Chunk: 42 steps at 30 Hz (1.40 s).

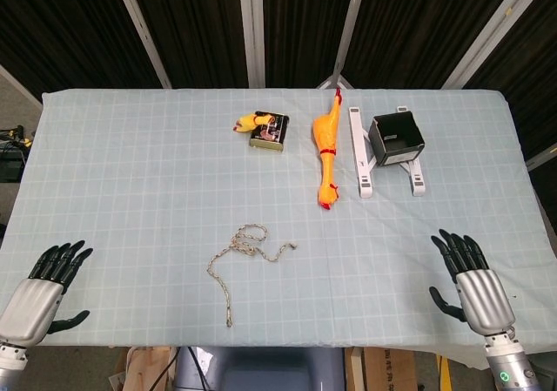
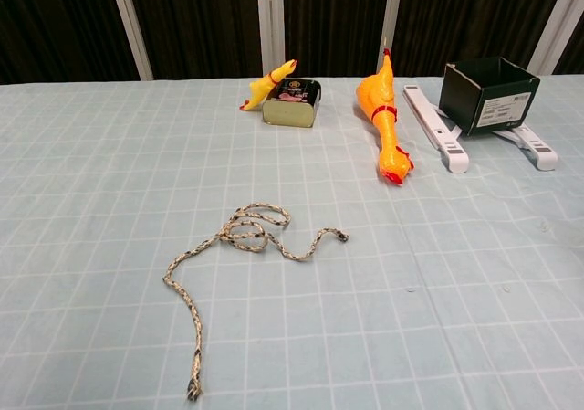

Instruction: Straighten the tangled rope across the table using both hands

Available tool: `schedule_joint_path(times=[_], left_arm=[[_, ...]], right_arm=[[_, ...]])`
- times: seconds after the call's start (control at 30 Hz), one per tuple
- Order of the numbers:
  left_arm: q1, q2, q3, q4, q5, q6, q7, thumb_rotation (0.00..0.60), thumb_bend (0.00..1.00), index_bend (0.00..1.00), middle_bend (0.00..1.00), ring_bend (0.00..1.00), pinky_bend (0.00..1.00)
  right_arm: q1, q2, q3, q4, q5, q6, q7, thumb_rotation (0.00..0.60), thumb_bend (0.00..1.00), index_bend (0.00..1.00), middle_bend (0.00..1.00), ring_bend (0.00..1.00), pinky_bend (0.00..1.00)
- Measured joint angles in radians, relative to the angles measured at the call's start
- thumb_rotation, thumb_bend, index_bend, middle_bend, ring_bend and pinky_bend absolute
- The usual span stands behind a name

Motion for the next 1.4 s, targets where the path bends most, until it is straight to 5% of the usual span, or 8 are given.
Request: schedule_joint_path(times=[0.27,0.6,0.83,1.4], left_arm=[[-0.004,0.002,-0.003,-0.002,-0.004,-0.005,-0.006,0.600,0.15,0.08,0.00,0.00,0.00],[-0.005,-0.001,-0.006,-0.005,-0.012,-0.011,-0.003,0.600,0.15,0.08,0.00,0.00,0.00],[-0.008,-0.001,-0.005,-0.006,-0.016,-0.020,-0.002,0.600,0.15,0.08,0.00,0.00,0.00],[-0.025,-0.003,-0.010,-0.004,-0.030,-0.048,-0.017,0.600,0.15,0.08,0.00,0.00,0.00]], right_arm=[[0.091,0.003,0.025,-0.005,-0.010,-0.094,0.063,0.600,0.37,0.01,0.03,0.00,0.00],[0.294,-0.090,0.105,-0.048,0.000,-0.303,0.047,0.600,0.36,0.26,0.11,0.00,0.00],[0.384,-0.217,0.156,-0.059,0.067,-0.383,-0.029,0.600,0.36,0.33,0.15,0.00,0.00],[0.491,-0.515,0.184,0.184,0.256,-0.473,-0.149,0.600,0.37,0.44,0.18,0.00,0.00]])
